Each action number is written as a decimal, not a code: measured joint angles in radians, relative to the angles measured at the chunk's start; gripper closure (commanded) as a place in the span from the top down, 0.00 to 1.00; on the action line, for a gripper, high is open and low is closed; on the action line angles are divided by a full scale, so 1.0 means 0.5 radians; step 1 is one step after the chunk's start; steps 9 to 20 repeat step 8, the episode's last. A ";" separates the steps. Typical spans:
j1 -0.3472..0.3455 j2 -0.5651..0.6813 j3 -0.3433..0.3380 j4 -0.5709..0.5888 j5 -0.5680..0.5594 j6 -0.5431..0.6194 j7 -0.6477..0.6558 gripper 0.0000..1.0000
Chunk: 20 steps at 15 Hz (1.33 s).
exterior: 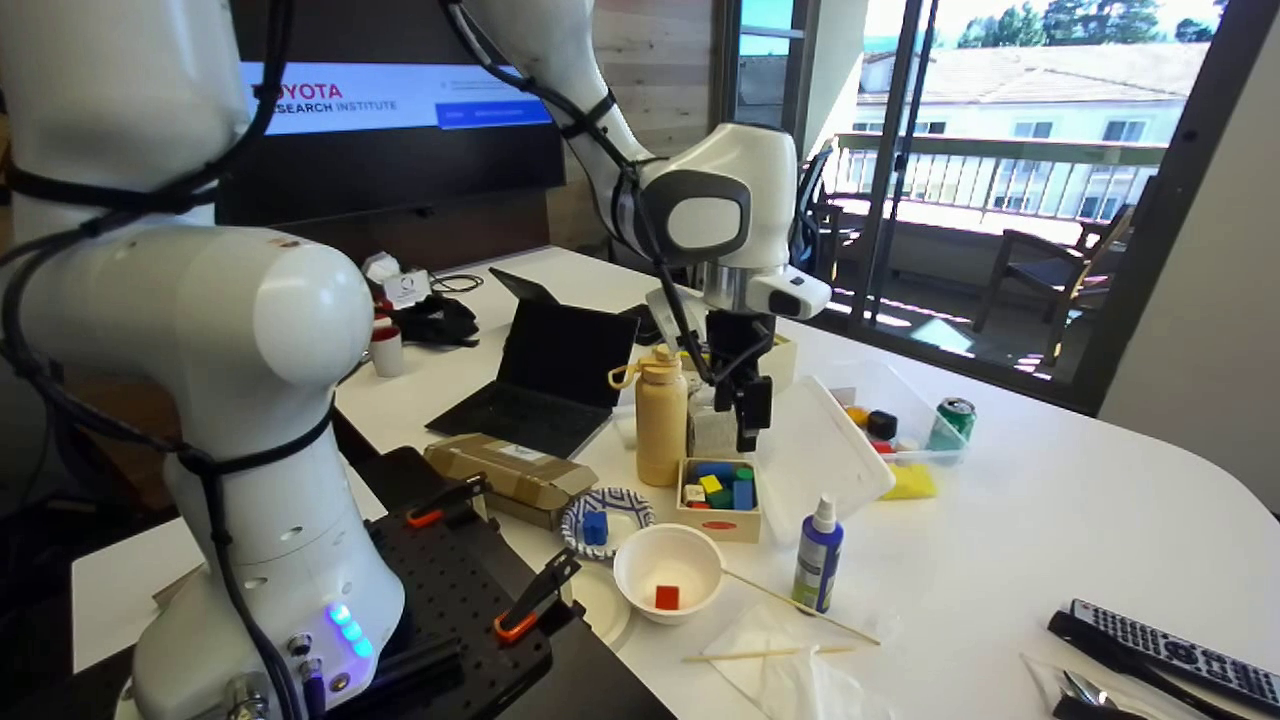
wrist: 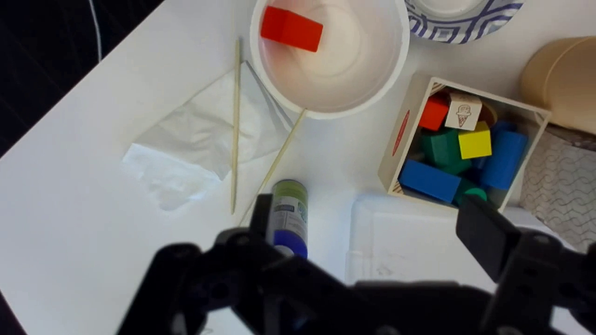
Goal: Use the chopsticks to stir the blocks in the wooden box.
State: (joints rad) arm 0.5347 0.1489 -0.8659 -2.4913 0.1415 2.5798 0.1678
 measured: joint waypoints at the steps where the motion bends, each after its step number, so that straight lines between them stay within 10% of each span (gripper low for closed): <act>1: -0.128 -0.045 0.138 0.008 -0.107 -0.039 0.030 1.00; 8: -0.902 -0.200 0.988 0.039 -0.282 -0.243 0.031 1.00; 20: -0.902 -0.200 0.988 0.039 -0.282 -0.243 0.031 1.00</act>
